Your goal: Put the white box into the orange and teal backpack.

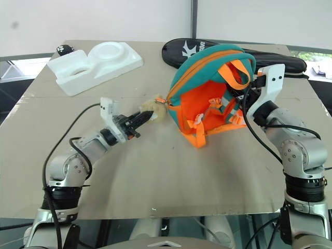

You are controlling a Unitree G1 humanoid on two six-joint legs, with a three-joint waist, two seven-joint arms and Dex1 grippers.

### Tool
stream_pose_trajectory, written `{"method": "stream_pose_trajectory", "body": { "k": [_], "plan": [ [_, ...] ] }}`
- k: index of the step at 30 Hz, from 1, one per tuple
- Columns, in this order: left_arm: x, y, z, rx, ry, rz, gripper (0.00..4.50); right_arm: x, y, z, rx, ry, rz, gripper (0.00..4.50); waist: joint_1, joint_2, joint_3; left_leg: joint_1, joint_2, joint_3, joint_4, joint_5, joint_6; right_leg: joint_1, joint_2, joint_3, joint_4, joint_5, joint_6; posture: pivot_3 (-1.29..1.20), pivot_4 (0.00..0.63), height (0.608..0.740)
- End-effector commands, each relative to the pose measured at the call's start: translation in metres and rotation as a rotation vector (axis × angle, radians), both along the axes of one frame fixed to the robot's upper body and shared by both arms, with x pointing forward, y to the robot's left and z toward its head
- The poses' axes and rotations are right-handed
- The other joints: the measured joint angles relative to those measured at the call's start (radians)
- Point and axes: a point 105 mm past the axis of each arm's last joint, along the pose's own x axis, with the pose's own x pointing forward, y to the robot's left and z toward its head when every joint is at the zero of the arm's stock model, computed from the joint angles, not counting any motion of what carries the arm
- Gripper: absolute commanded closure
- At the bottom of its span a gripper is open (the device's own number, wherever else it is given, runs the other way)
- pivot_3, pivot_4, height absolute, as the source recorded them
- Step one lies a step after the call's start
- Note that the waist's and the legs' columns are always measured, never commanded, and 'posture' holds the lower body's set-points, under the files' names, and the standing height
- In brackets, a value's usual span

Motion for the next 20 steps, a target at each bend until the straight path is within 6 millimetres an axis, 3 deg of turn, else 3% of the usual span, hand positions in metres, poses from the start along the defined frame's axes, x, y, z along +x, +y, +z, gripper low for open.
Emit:
{"method": "stream_pose_trajectory", "body": {
  "k": [1,4,13,20],
  "plan": [
    [-0.017,0.003,0.018,0.062,-0.097,-0.062,1.18,-0.026,-0.005,0.015,-0.046,-0.064,0.111,1.26,0.0,0.0,0.0,0.0,0.0,0.0,0.0,0.0,0.0,0.0,0.0,0.0,0.0,0.0,0.0,0.0,0.15,0.74],
    [-0.035,0.011,0.015,0.129,-0.099,-0.098,0.01,-0.053,-0.015,0.004,-0.134,-0.009,0.215,0.07,0.006,0.0,0.0,-0.001,0.0,0.0,0.0,0.0,0.0,0.0,-0.001,0.0,-0.001,0.0,0.0,0.0,0.15,0.74],
    [-0.085,0.042,-0.012,0.254,-0.041,-0.059,0.01,-0.102,-0.075,-0.038,-0.289,0.135,0.21,0.07,0.002,-0.001,-0.001,0.004,0.001,0.001,0.0,0.0,0.0,0.002,-0.001,0.0,-0.001,-0.003,-0.004,0.0,0.15,0.74],
    [-0.101,0.056,-0.024,0.277,0.04,-0.012,0.01,-0.106,-0.103,-0.068,-0.346,0.184,0.133,0.07,0.001,-0.001,0.0,0.015,0.005,0.004,0.001,-0.001,0.0,0.01,-0.002,0.002,-0.001,-0.005,0.0,0.0,0.15,0.74]
  ]
}}
